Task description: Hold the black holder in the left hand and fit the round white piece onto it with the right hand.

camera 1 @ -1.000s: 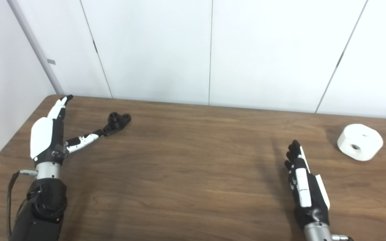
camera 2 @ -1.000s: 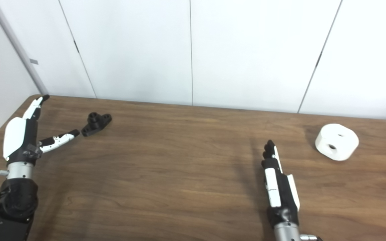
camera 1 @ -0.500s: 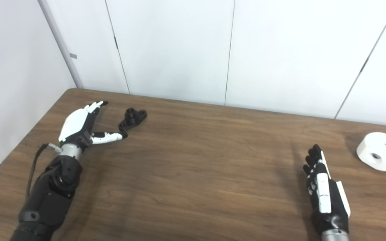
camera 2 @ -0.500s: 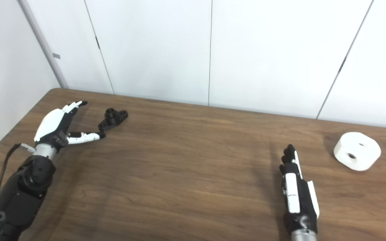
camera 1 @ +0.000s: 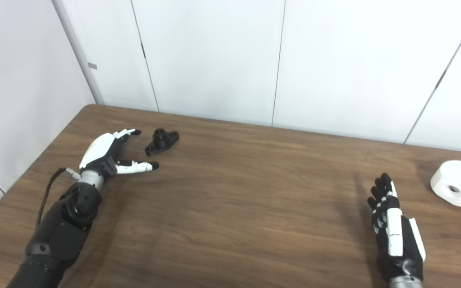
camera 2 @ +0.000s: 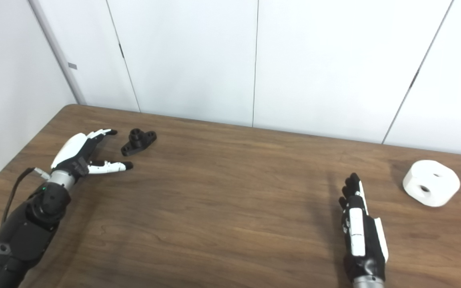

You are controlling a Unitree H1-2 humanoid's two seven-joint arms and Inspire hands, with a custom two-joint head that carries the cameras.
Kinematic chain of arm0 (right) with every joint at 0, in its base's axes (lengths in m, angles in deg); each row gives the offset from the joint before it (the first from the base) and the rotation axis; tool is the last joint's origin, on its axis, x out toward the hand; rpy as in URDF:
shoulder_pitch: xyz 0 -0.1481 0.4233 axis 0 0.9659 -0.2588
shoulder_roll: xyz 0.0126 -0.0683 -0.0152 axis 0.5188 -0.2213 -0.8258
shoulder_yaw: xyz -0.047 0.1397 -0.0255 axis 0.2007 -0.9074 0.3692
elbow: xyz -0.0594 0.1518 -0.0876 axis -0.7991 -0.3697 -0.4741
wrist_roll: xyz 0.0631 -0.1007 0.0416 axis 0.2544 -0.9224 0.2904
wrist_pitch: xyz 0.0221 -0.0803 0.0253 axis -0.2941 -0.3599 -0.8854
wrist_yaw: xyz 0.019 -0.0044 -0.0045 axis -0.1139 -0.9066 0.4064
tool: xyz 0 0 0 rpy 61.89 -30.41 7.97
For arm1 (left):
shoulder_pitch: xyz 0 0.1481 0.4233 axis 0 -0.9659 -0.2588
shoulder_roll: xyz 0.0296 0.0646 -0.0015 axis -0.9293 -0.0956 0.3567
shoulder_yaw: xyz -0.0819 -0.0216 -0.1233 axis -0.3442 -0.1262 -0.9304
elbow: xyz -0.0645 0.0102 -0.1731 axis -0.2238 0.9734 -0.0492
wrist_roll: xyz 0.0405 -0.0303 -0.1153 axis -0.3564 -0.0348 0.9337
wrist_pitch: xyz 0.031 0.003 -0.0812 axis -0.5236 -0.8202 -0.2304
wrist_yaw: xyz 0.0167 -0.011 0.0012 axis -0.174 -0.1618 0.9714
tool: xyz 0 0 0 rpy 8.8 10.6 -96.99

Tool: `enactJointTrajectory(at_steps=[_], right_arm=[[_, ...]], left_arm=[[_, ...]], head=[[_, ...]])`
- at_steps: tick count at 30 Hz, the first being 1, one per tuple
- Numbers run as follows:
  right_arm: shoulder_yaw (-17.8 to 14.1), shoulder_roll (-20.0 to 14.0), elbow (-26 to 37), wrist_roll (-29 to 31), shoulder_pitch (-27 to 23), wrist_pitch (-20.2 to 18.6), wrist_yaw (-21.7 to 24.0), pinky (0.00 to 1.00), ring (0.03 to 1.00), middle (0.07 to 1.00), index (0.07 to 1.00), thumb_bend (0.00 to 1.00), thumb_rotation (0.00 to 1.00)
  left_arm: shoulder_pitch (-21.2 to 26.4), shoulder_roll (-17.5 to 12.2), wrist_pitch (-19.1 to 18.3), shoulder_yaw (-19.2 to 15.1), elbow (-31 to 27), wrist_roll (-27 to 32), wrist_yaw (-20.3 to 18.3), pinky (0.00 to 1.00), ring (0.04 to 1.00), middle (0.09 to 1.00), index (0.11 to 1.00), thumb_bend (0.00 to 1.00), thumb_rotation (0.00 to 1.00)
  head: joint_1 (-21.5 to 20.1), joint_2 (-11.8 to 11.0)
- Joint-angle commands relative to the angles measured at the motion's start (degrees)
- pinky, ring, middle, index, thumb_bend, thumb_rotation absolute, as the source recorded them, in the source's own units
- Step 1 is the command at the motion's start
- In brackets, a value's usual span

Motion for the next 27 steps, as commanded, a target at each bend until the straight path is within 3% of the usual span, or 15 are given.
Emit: enactJointTrajectory(at_steps=[1, 6, 15, 23, 27], right_arm=[[-0.5, -0.7, -0.1, 0.3, 0.4, 1.8, 0.7, 1.0, 1.0, 1.0, 1.0, 0.45, 0.99], [-1.1, -1.1, 1.0, -0.5, 0.8, 2.2, 0.3, 1.0, 1.0, 1.0, 1.0, 0.41, 1.0], [-2.5, -1.8, 3.5, 2.7, 2.2, 1.3, 1.7, 1.0, 1.0, 1.0, 1.0, 0.37, 1.0], [-3.4, -2.1, 6.1, 3.4, 3.5, -0.7, 1.5, 1.0, 1.0, 1.0, 1.0, 0.5, 0.97], [-3.6, -2.3, 7.1, 5.0, 4.1, -0.8, 2.3, 1.0, 1.0, 1.0, 1.0, 0.5, 0.96]], left_arm=[[2.8, -3.0, 1.9, 0.2, 0.2, -0.2, 0.3, 0.98, 0.987, 0.944, 0.88, 1.0, 0.44], [3.5, -3.3, 1.3, 1.7, 1.3, -0.4, -0.5, 1.0, 0.99, 0.946, 0.873, 1.0, 0.48], [5.3, -2.2, 3.7, 2.8, 4.5, 0.2, 0.7, 0.98, 0.978, 0.932, 0.866, 1.0, 0.51], [6.7, -1.8, 2.8, 2.3, 7.7, 1.6, 1.0, 0.9, 0.945, 0.925, 0.874, 1.0, 0.53], [7.0, -2.0, 2.5, 2.7, 7.4, 1.2, 0.9, 0.89, 0.938, 0.92, 0.87, 1.0, 0.53]], head=[[0.2, 0.0], [1.1, 0.0], [4.0, -1.0], [5.0, -1.0], [5.4, -1.2]])
